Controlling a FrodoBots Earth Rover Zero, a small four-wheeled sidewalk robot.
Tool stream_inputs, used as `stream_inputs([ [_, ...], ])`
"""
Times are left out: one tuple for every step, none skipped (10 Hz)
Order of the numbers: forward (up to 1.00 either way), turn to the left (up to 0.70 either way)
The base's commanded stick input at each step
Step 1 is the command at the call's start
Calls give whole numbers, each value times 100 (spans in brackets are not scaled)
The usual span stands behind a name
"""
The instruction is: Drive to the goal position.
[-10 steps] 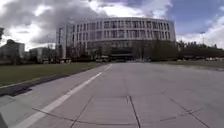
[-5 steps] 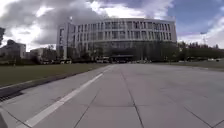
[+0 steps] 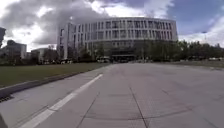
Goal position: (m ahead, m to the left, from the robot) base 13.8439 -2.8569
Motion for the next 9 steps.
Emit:
stream_inputs([
  [70,1],
  [70,1],
  [70,1],
  [70,-1],
  [70,-19],
  [70,-34],
  [70,-34],
  [70,-34],
  [70,-34],
])
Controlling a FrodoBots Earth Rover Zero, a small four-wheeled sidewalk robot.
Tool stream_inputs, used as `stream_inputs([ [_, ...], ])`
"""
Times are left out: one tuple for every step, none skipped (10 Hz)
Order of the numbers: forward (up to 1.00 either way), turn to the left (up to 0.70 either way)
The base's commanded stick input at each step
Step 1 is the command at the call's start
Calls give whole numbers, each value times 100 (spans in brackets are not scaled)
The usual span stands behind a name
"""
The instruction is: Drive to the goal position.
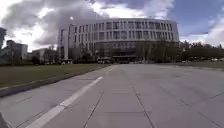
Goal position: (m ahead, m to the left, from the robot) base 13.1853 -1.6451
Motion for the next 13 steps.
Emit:
stream_inputs([
  [70,-34],
  [70,-34],
  [70,-34],
  [70,-31],
  [70,1],
  [70,1],
  [70,1],
  [70,1],
  [70,1],
  [70,1],
  [70,1],
  [70,1],
  [70,1],
])
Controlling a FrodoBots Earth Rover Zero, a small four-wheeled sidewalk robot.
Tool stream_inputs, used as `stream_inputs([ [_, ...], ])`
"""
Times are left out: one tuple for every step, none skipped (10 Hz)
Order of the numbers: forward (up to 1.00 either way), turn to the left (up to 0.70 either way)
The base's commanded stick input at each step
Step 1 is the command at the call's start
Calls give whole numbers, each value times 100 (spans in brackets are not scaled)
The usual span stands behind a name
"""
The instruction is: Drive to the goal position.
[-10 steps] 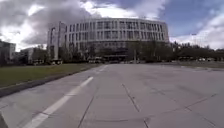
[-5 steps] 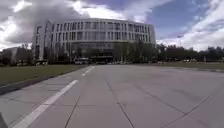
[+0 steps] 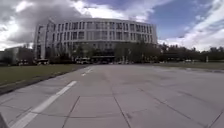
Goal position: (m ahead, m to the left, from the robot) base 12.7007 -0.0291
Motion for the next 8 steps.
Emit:
stream_inputs([
  [70,1],
  [70,1],
  [70,1],
  [70,1],
  [70,1],
  [70,1],
  [70,1],
  [70,1],
])
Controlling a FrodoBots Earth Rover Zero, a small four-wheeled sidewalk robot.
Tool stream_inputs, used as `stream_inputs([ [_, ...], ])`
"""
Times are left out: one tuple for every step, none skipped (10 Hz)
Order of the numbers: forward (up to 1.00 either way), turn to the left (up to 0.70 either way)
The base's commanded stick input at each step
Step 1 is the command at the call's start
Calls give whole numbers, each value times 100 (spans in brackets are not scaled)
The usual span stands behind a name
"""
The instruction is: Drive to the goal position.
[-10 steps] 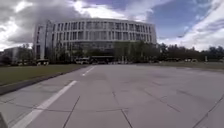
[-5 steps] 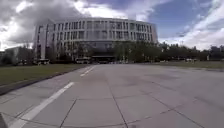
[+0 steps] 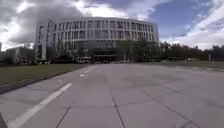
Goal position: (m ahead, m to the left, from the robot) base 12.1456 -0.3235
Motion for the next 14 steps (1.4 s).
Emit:
stream_inputs([
  [70,1],
  [70,1],
  [70,1],
  [70,1],
  [70,1],
  [70,1],
  [70,1],
  [70,1],
  [70,1],
  [70,1],
  [70,1],
  [70,1],
  [70,1],
  [70,1],
])
